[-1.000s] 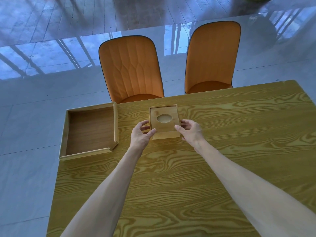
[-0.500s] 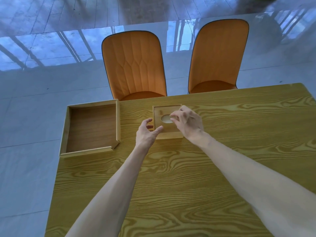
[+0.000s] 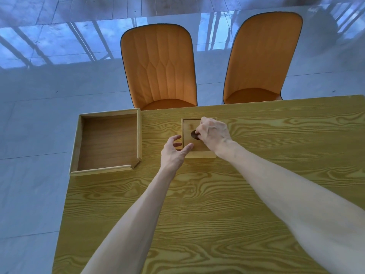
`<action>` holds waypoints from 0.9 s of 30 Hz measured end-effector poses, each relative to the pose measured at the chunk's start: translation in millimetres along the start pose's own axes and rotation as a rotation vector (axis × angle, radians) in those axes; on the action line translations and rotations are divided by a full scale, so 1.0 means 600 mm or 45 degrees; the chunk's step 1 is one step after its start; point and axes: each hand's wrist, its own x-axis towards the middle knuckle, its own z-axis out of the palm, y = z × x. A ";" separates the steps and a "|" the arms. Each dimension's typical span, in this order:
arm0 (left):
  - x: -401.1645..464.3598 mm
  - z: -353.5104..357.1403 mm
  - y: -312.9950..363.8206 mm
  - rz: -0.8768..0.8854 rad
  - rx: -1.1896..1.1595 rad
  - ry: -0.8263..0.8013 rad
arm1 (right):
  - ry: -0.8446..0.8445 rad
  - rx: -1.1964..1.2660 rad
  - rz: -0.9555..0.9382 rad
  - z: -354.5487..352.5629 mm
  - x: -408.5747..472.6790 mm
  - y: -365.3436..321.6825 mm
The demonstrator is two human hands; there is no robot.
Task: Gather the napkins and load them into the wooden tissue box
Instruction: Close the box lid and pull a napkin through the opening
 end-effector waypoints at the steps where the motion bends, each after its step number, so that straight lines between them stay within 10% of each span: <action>1: 0.000 0.001 0.000 0.000 0.000 0.000 | -0.008 -0.014 -0.008 0.002 0.001 0.000; 27: -0.005 0.005 0.008 -0.049 -0.004 0.013 | 0.289 0.559 0.185 0.036 -0.059 0.026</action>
